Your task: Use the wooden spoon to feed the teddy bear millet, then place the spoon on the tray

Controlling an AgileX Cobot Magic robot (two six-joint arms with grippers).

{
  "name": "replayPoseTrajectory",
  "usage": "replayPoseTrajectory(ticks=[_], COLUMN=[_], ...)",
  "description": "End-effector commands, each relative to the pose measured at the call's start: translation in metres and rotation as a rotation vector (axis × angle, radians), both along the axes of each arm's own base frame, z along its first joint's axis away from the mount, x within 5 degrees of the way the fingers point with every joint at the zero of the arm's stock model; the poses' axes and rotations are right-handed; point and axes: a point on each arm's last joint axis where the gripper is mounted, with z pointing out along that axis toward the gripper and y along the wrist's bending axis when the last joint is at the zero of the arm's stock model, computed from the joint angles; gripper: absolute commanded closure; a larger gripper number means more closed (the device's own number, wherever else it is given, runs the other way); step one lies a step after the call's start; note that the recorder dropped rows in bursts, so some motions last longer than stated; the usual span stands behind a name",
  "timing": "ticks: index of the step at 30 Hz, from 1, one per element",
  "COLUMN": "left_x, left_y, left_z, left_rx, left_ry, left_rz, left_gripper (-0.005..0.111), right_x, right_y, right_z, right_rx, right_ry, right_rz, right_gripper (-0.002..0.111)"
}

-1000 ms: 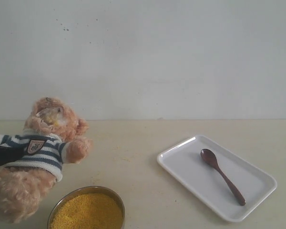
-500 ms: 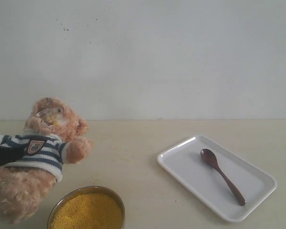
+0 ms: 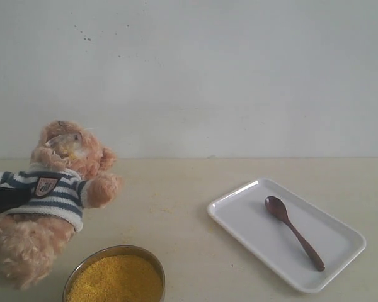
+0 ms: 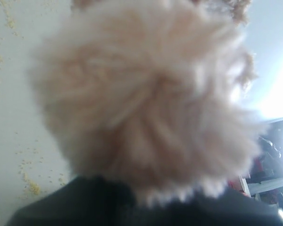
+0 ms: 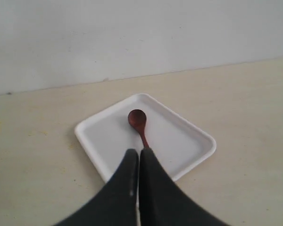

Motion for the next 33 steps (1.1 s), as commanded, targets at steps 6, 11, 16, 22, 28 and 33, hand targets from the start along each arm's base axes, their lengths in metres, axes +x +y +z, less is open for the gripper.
replayPoseTrajectory(ticks=[6,11,16,22,28,33], left_x=[0.002,0.002,0.002,0.002,0.002,0.001], left_y=[-0.001,0.0,0.0,0.0,-0.001,-0.001], left_z=[0.004,0.004,0.004,0.004,0.004,0.004], left_rx=[-0.021,-0.01,-0.011,-0.014,-0.015,-0.012], left_ry=[-0.04,-0.054,-0.054,-0.056,-0.057,-0.055], left_rz=[0.005,0.006,0.009,0.007,0.004,0.0], left_gripper=[0.103,0.103,0.103,0.103,0.103,0.103], right_x=[0.0,0.0,0.0,-0.006,-0.019,-0.024], right_y=[0.0,0.0,0.0,-0.001,-0.005,-0.007], right_z=[-0.001,-0.001,-0.001,0.001,0.009,0.01], right_rx=[0.074,0.074,0.074,0.095,0.123,0.127], right_ry=[0.018,0.018,0.018,-0.026,-0.141,-0.159], right_rz=[-0.018,-0.018,-0.018,-0.017,-0.013,-0.021], right_gripper=[0.108,0.108,0.108,0.108,0.108,0.108])
